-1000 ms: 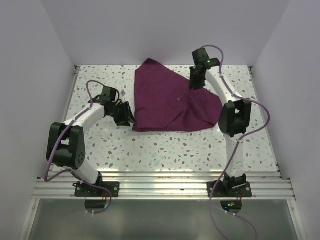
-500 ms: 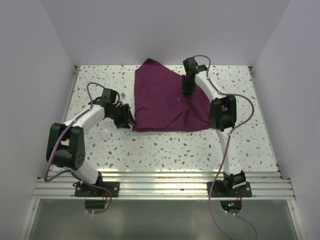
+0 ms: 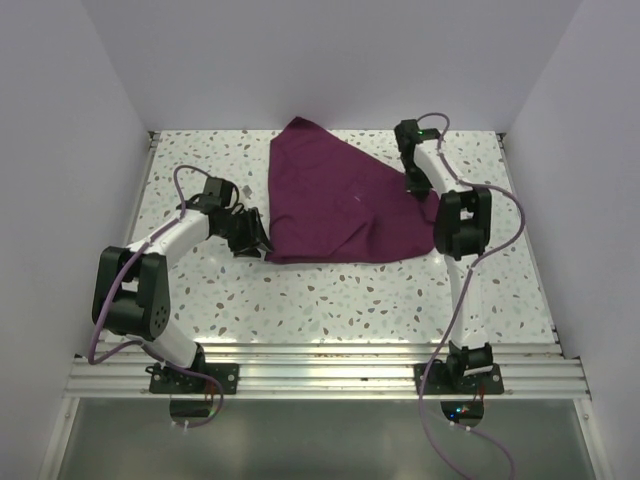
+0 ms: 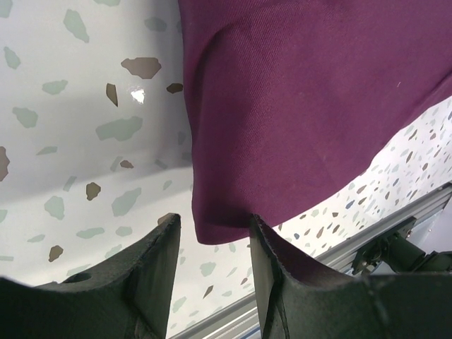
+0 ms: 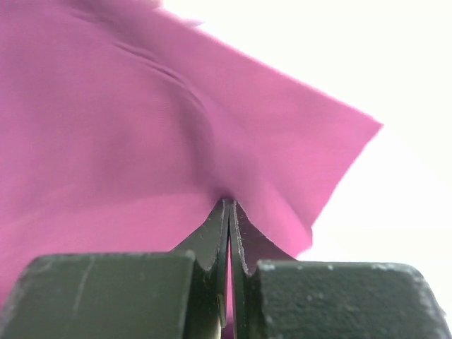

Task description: Prepare the surgical pack

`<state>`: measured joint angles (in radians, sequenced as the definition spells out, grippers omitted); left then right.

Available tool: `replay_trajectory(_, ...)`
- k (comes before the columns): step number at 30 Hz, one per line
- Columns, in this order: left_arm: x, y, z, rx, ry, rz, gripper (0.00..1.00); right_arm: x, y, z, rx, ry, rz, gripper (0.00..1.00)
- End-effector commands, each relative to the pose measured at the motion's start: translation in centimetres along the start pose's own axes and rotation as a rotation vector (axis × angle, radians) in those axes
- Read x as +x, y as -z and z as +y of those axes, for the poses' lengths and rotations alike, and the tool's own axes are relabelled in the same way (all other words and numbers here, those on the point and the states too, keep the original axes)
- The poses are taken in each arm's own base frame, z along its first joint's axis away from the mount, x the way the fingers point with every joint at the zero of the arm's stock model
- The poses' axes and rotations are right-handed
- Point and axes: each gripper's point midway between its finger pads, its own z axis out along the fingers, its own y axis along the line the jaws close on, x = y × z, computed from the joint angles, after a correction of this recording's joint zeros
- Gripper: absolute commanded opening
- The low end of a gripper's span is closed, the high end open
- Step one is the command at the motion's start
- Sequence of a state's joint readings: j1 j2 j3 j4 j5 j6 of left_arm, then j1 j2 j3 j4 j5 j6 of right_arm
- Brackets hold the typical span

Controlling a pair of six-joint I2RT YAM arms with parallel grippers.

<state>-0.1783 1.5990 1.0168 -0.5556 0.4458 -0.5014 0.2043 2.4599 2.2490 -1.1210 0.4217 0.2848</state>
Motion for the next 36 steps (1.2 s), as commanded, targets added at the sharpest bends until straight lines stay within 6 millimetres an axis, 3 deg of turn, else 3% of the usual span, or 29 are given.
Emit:
replay_trajectory(1, -0.3, 0.8, -1.1, 0.042, -0.054, -0.018, 0.48, -3.0, 0.9, -9.8, 0.249, -0.038, -0.063, 0.00)
replay_trajectory(3, -0.1, 1.1, -1.1, 0.041, -0.055, -0.016, 0.48, -3.9, 1.0, -11.5, 0.245, -0.093, -0.078, 0.00)
replay_trajectory(5, 0.1, 1.4, -1.2, 0.042, -0.061, -0.019, 0.48, -4.4, 1.6, -12.8, 0.214, -0.142, -0.099, 0.09)
replay_trajectory(6, 0.2, 1.3, -1.1, 0.039, -0.061, -0.016, 0.48, -4.7, 1.5, -12.3, 0.154, -0.157, -0.108, 0.14)
replay_trajectory(7, 0.3, 1.4, -1.1, 0.039, -0.061, -0.016, 0.48, -4.1, 1.1, -11.7, 0.115, -0.152, -0.087, 0.29)
replay_trajectory(9, 0.5, 1.2, -1.0, 0.045, -0.058, -0.010, 0.48, -4.0, 1.4, -11.1, 0.034, -0.187, -0.092, 0.43)
replay_trajectory(10, 0.6, 1.1, -1.0, 0.050, -0.058, -0.008, 0.48, -3.0, 0.9, -9.9, -0.017, -0.183, -0.062, 0.55)
replay_trajectory(12, 0.8, 1.0, -1.0, 0.057, -0.054, -0.001, 0.48, -2.9, 1.1, -9.2, -0.065, -0.194, -0.070, 0.62)
replay_trajectory(13, 1.0, 1.0, -1.0, 0.060, -0.055, 0.002, 0.48, -2.3, 0.2, -9.7, -0.097, -0.212, -0.044, 0.67)
replay_trajectory(16, 1.1, 1.1, -1.0, 0.059, -0.064, 0.000, 0.48, -2.6, 0.2, -9.6, -0.123, -0.212, -0.060, 0.74)
replay_trajectory(21, 1.2, 1.1, -0.9, 0.057, -0.057, 0.005, 0.49, -2.3, -1.5, -10.2, -0.174, -0.259, -0.026, 0.75)
replay_trajectory(26, 1.5, 0.9, -0.9, 0.066, -0.041, 0.015, 0.49, -2.1, -3.0, -9.4, -0.227, -0.211, -0.037, 0.71)
replay_trajectory(36, 1.3, 0.5, -1.0, 0.072, -0.015, 0.018, 0.49, 0.8, -6.7, -8.7, -0.253, -0.218, 0.052, 0.63)
